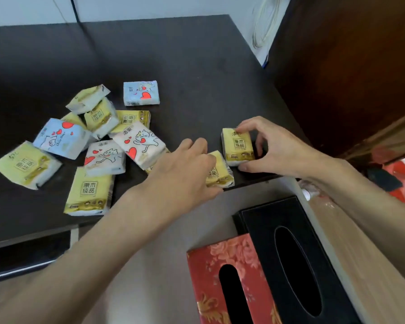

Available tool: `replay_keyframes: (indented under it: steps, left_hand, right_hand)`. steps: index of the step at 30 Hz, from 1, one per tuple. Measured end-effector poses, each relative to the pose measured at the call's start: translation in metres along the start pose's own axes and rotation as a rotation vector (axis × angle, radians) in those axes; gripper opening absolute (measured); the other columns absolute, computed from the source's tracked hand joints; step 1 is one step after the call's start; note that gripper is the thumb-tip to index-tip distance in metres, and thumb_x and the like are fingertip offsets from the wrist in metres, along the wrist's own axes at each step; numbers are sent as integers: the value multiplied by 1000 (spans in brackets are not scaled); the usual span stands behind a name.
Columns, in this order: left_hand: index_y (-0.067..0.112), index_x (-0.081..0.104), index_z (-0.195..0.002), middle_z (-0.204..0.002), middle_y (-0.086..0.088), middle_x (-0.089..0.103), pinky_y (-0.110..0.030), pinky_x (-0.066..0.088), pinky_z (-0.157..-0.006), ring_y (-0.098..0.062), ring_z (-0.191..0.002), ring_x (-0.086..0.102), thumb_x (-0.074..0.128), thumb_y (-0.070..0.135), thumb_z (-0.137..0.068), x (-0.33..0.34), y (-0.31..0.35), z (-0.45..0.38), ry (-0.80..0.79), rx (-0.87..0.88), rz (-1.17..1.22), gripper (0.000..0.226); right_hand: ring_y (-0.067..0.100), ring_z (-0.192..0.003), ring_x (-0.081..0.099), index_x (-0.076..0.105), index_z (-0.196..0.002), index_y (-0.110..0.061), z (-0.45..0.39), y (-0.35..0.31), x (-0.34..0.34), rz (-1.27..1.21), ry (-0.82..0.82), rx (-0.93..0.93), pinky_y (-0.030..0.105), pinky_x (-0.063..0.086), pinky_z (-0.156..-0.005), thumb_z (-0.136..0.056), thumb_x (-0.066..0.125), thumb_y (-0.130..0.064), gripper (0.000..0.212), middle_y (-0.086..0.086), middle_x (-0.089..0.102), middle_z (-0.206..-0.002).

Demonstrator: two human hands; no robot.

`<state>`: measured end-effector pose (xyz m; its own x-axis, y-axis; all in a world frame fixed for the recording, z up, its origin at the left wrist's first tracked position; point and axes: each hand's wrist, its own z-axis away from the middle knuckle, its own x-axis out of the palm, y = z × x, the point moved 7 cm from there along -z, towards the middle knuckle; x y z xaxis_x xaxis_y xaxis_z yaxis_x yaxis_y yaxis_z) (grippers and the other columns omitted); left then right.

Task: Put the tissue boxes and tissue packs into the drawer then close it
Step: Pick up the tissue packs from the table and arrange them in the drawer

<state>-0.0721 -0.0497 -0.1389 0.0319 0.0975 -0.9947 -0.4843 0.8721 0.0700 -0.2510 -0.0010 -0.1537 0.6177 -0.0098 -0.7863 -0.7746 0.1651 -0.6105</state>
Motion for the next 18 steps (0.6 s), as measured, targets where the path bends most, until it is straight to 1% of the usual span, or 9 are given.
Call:
replay_keyframes:
  steps: [2, 3, 5, 7, 9, 10, 12, 15, 18]
  left_hand:
    - [25, 64, -114, -119, 6, 48, -37, 48, -77, -17, -108, 45, 56, 66, -83, 0, 1, 1, -35, 12, 11, 53]
    - [26, 65, -113, -118, 6, 49, -40, 50, -81, -16, -107, 47, 55, 69, -81, -2, 1, 2, -39, 15, 22, 54]
    - [29, 66, -113, -116, 7, 52, -41, 50, -84, -17, -106, 51, 54, 72, -78, -5, 0, 4, -34, 26, 27, 57]
    - [27, 65, -113, -113, 5, 54, -41, 50, -86, -21, -102, 54, 59, 67, -76, -5, 3, 5, -17, 41, -24, 55]
    - [25, 60, -111, -106, 4, 51, -38, 49, -80, -23, -92, 51, 64, 60, -76, 0, 9, 8, 5, 35, -101, 50]
    - [24, 59, -112, -105, 2, 52, -36, 46, -76, -23, -89, 49, 66, 57, -76, 1, 12, 9, 26, 22, -124, 49]
    - [22, 58, -115, -111, -2, 59, -35, 44, -75, -24, -92, 51, 70, 53, -77, 0, 21, 17, 88, -8, -110, 50]
    - [19, 58, -123, -120, -4, 63, -39, 48, -89, -27, -107, 58, 76, 46, -75, -4, 25, 47, 160, -65, 62, 58]
    - [19, 59, -121, -116, -2, 62, -37, 48, -88, -22, -104, 57, 79, 44, -73, -3, 18, 83, 212, -88, 111, 58]
  right_hand:
    - [2, -76, 59, 52, -120, -44, -1, -4, 0, 52, 18, -33, 19, 48, -60, -61, 80, -62, 67, -41, 58, -100]
    - [-2, -76, 58, 52, -115, -45, -1, -5, -1, 65, 37, -56, 16, 47, -61, -60, 80, -63, 64, -45, 56, -95]
    - [-7, -77, 59, 52, -108, -44, 0, -5, 0, 69, 72, -91, 11, 45, -64, -59, 81, -61, 60, -46, 56, -94]
    - [-8, -74, 59, 52, -104, -42, 4, -6, 3, 59, 90, -118, 12, 46, -63, -60, 83, -59, 56, -38, 62, -94]
    - [-4, -68, 58, 53, -102, -38, 12, -7, 6, 49, 129, -139, 17, 45, -59, -62, 85, -54, 53, -20, 68, -87]
    - [0, -67, 56, 54, -101, -34, 18, -7, 6, 51, 160, -140, 21, 43, -60, -64, 87, -51, 53, -13, 66, -83]
    - [5, -70, 52, 53, -99, -31, 34, -8, 7, 70, 210, -109, 26, 38, -61, -67, 89, -46, 50, -10, 59, -87]
    - [9, -72, 51, 54, -93, -26, 66, -16, 7, 33, 268, -78, 28, 36, -61, -69, 89, -44, 46, -6, 56, -89]
    - [12, -73, 54, 55, -90, -29, 91, -28, 17, -3, 250, -96, 31, 39, -65, -67, 87, -47, 44, -4, 58, -89]
